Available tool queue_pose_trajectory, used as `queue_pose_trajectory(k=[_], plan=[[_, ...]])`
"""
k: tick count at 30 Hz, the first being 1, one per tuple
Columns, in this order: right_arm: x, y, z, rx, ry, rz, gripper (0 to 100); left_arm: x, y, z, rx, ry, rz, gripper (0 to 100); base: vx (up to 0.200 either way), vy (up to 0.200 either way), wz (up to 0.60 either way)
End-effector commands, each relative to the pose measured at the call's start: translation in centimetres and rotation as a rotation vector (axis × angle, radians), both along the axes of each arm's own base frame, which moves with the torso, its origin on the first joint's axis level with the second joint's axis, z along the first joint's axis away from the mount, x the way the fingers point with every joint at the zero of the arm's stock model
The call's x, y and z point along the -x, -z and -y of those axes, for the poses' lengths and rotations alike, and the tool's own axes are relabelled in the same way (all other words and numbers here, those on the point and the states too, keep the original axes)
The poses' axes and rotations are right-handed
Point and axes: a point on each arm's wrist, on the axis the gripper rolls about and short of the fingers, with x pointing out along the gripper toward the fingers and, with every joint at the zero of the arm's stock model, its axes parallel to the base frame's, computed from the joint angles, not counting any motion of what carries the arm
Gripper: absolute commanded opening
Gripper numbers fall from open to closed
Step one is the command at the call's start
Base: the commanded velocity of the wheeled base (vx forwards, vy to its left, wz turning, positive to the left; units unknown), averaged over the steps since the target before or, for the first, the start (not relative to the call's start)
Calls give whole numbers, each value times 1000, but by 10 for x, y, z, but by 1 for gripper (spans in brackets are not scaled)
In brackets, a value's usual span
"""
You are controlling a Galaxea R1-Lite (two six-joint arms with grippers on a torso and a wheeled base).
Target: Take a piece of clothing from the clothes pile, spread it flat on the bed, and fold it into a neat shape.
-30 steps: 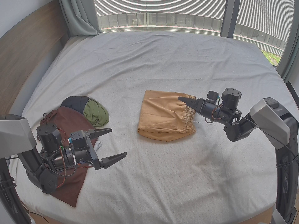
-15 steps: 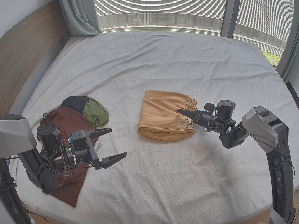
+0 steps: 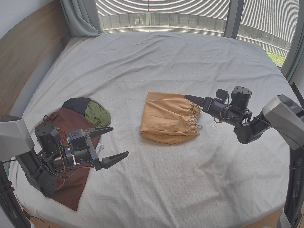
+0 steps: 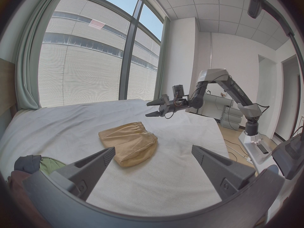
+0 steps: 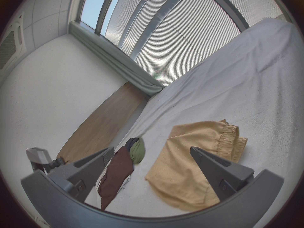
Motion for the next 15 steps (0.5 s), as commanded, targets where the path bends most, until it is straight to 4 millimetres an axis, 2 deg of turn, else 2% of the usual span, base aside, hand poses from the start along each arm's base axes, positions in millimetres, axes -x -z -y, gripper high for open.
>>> queue_pose_trajectory(k=[1,2,3,4,7,9,12,13,14,15], plan=[[84,-70,-8,68,-67,148,100,5,-15,2,19,12,43,100,0,0,0],[96,-68,-6,105,-73,162,100,7,-17,4,20,18,48,100,0,0,0],[96,-68,-6,105,-73,162,100,7,-17,4,20,18,48,100,0,0,0],[117,-62,-1,177,-79,182,100,10,-21,5,24,27,56,100,0,0,0],[143,-51,9,262,-36,199,100,17,-24,9,32,45,51,100,0,0,0],[150,-47,11,285,-19,210,100,21,-25,10,31,53,48,100,0,0,0],[172,-40,22,318,18,290,100,37,-22,11,19,78,21,100,0,0,0],[172,-40,22,318,18,290,100,37,-22,11,19,78,21,100,0,0,0],[182,-35,27,344,22,320,100,43,-18,11,11,84,-3,100,0,0,0],[182,-35,27,344,22,320,100,43,-18,11,11,84,-3,100,0,0,0]])
